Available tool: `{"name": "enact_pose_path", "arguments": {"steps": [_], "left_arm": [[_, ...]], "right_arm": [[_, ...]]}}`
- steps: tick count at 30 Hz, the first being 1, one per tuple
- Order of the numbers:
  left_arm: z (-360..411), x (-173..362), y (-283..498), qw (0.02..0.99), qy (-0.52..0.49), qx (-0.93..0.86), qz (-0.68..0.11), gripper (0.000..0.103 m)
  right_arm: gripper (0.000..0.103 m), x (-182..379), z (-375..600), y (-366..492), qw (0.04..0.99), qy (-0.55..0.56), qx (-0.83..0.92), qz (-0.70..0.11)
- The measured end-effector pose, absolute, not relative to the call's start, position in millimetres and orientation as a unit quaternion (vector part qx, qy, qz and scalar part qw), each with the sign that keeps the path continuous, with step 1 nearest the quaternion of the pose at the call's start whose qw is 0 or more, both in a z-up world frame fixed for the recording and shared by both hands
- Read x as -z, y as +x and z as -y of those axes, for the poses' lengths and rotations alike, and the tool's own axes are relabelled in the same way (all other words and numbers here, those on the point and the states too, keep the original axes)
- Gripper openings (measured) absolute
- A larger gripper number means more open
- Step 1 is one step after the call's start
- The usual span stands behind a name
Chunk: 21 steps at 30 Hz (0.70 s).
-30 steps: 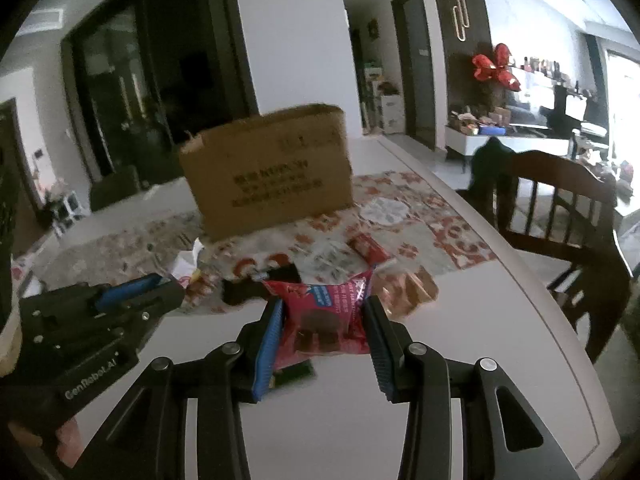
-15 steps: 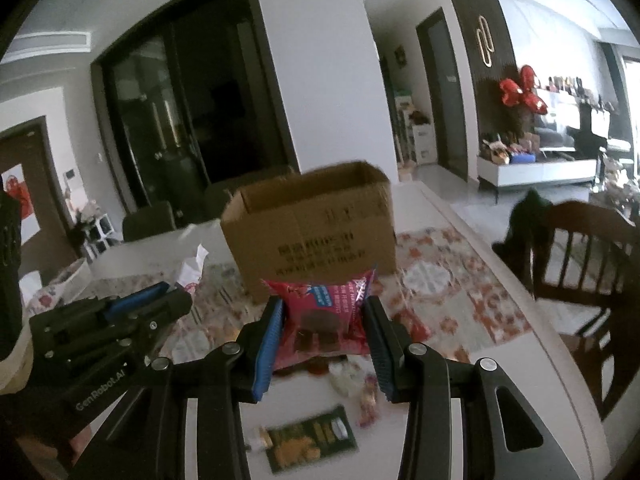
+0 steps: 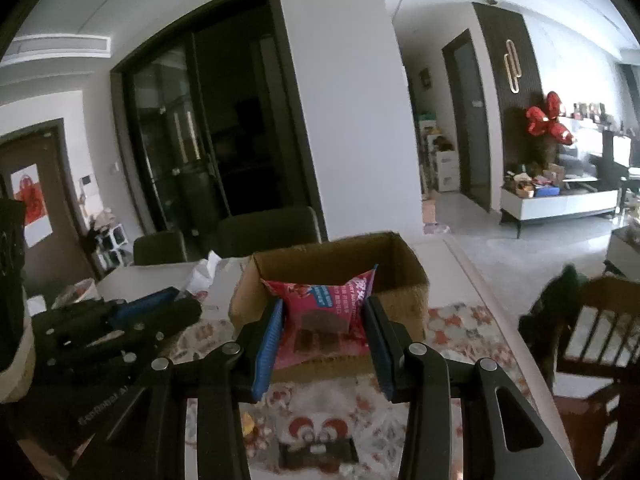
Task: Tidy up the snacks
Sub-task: 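Carry the stick snack and red bag with both tools over the cardboard box, then open both tools to drop the stick snack and red bag into the box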
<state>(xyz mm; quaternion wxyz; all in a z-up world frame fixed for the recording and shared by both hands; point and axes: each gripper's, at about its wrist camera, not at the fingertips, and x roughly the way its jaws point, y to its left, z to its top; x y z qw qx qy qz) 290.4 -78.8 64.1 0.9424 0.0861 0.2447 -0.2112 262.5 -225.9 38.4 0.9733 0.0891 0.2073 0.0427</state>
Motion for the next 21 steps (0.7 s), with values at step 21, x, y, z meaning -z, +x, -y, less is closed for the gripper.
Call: {"name": "enact_pose_path", "arguments": {"steps": [21], "left_arm": [[120,-48,415,0.916,0.061,0.186,-0.351,0.02]], "right_arm": [[0.042,-34,264,393,0.942,0.079,-0.054,-0.321]]}}
